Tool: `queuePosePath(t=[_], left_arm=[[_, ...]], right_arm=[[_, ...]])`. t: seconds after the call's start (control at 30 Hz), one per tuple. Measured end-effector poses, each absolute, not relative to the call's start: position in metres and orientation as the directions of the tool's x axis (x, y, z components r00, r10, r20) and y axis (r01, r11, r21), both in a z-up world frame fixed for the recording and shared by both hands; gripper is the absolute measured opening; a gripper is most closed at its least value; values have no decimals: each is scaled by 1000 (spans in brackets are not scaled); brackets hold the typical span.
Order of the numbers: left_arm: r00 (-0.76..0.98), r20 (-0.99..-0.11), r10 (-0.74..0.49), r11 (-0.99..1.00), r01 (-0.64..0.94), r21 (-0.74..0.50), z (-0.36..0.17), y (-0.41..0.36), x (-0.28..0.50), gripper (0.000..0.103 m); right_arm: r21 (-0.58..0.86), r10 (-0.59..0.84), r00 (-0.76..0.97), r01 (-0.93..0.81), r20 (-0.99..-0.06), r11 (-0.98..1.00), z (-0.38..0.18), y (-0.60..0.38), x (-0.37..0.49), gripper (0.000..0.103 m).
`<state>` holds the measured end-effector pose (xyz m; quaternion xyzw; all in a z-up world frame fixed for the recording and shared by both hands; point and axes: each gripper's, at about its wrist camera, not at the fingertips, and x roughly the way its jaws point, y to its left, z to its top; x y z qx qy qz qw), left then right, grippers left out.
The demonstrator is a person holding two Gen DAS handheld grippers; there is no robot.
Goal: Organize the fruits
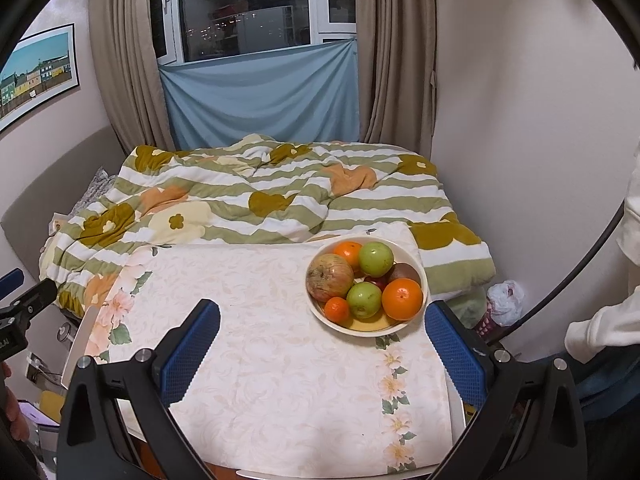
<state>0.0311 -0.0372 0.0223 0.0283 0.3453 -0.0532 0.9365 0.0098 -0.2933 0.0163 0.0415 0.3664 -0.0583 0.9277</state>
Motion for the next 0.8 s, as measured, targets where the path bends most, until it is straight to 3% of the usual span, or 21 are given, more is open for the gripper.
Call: queuePosePath(t=[0.8], left_arm=[[774,-629,-81,992,121,21,28,-33,34,103]], right_arm=[[32,-83,725,144,-683,989,15,-296,9,102]])
